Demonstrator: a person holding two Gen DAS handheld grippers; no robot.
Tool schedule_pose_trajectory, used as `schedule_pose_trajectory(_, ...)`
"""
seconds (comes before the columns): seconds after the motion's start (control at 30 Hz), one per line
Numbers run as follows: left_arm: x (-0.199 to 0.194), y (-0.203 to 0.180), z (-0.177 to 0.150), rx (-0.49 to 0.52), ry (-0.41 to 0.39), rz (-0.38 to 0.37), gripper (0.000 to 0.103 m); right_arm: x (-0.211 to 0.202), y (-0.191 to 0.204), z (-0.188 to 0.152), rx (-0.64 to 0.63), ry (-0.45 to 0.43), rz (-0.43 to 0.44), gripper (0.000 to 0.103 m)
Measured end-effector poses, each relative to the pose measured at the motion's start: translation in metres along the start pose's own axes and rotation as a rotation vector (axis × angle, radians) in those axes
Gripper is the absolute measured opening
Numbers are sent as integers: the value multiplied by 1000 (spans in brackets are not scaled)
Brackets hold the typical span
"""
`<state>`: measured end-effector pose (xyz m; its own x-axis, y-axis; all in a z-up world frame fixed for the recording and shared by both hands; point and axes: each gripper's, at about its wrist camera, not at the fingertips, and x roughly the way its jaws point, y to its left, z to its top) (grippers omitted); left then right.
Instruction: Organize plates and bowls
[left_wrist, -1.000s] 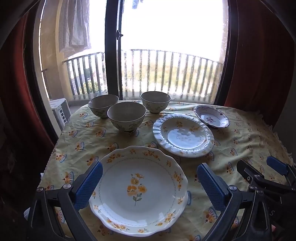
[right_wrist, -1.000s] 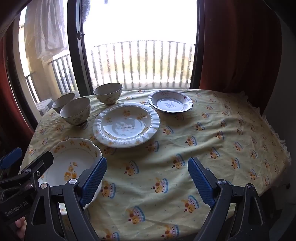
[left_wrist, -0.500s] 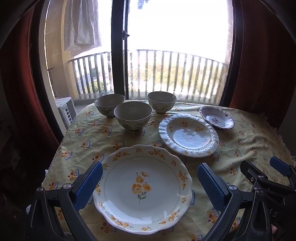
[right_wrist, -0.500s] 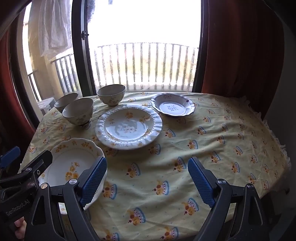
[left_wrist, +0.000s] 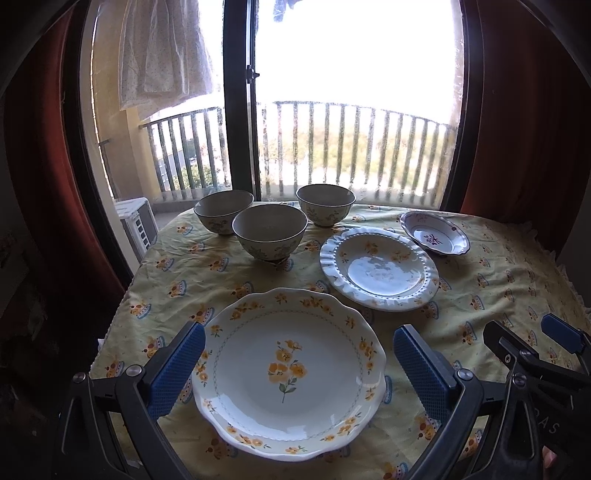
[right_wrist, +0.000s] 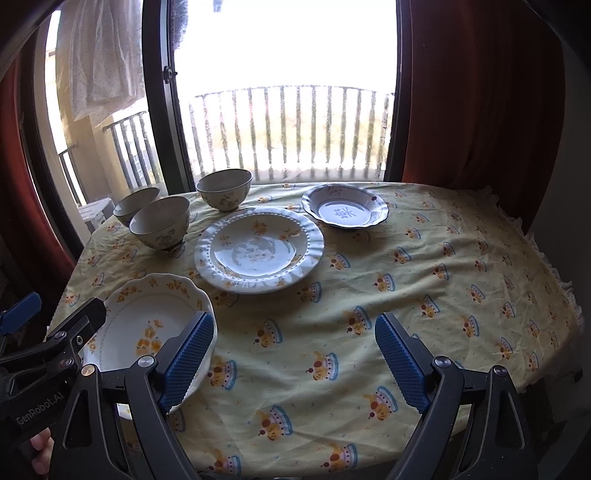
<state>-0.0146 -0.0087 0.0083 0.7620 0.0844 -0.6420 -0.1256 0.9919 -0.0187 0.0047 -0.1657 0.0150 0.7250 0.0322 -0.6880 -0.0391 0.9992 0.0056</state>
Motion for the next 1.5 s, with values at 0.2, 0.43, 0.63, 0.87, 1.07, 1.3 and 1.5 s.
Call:
schedule_pose_trajectory(0.2, 1, 1, 1, -3, -3, 4, 103, -2, 1, 1, -2, -15, 0, 91)
schedule_pose_trajectory(0.43, 2, 1, 2, -3, -6, 5, 103, -1, 1, 2, -5, -16, 0, 91)
schedule_pose_trajectory(0.63, 1, 1, 1, 0, -12, 4, 103, -1, 1, 1, -4, -16, 1, 91)
schedule_pose_trajectory(0.87, 3, 0, 1, 2, -6, 2, 103, 3, 0, 3, -3, -4, 1, 91)
schedule_pose_trajectory(1.07, 3, -1, 2, 4, -4, 1, 103, 5, -1, 3, -3, 0, 0, 91)
schedule_pose_trajectory(1.3, 4, 1, 1, -4, 0, 0, 103, 6, 0, 3, -6, 8, -4, 91)
schedule_pose_trajectory(1.5, 5, 5, 2, -10, -1, 0, 103, 5, 5, 3, -18, 3, -10, 91)
